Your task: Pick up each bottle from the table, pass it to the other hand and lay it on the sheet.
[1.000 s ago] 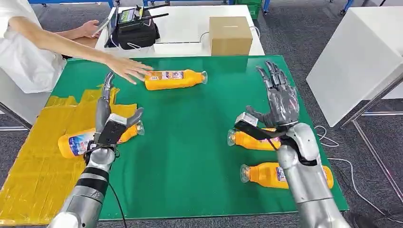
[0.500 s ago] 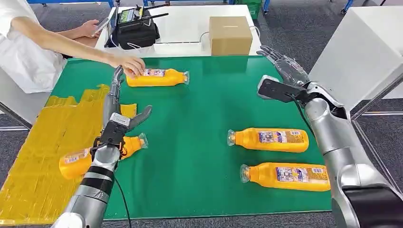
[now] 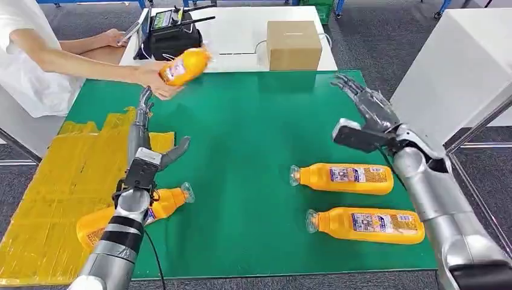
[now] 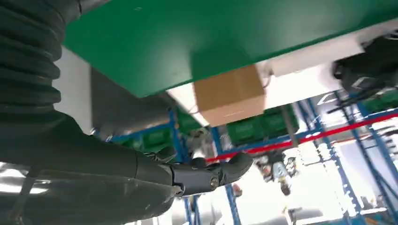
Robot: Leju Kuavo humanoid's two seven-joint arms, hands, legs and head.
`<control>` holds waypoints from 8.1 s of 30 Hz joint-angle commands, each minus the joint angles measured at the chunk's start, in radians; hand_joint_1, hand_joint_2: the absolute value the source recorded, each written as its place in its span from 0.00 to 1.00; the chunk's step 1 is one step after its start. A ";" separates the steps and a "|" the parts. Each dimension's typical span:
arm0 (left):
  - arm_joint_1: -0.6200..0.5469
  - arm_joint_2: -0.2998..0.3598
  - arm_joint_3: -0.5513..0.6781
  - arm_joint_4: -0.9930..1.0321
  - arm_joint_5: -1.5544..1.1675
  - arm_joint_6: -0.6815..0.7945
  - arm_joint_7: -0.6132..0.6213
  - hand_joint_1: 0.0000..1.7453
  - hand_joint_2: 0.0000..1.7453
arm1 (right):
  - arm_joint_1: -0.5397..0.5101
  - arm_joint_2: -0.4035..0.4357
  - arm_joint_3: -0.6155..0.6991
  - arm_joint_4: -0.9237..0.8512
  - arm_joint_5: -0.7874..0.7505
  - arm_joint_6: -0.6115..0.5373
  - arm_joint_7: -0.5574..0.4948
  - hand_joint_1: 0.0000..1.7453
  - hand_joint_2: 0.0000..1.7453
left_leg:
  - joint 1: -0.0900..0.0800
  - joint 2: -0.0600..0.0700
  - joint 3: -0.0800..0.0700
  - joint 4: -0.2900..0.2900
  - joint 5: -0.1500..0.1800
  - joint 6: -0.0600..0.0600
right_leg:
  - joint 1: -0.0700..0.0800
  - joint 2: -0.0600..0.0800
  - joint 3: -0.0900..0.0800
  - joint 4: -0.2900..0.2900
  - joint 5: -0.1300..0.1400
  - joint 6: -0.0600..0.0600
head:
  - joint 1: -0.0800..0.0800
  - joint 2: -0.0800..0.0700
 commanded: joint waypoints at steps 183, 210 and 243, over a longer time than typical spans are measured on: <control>-0.128 -0.020 0.089 0.280 0.167 -0.160 0.002 0.00 1.00 | 0.045 0.133 0.150 0.610 0.272 -0.132 0.149 0.00 1.00 | 0.002 0.000 0.006 -0.002 0.003 0.001 | 0.002 -0.004 0.008 -0.003 0.002 0.000 | 0.000 0.000; -0.151 -0.037 0.075 0.338 0.158 -0.154 -0.006 0.00 1.00 | -0.111 0.257 0.103 0.804 0.384 -0.169 0.199 1.00 1.00 | 0.001 0.003 0.011 -0.001 0.005 0.001 | 0.002 0.001 0.010 -0.002 0.005 -0.002 | 0.000 0.000; -0.134 -0.057 -0.106 0.133 0.198 -0.323 0.184 0.00 1.00 | -0.015 0.418 -0.313 0.249 0.258 -0.560 0.104 1.00 1.00 | 0.001 0.000 -0.002 0.001 0.004 0.000 | 0.001 -0.002 -0.002 0.001 0.003 -0.002 | 0.000 0.000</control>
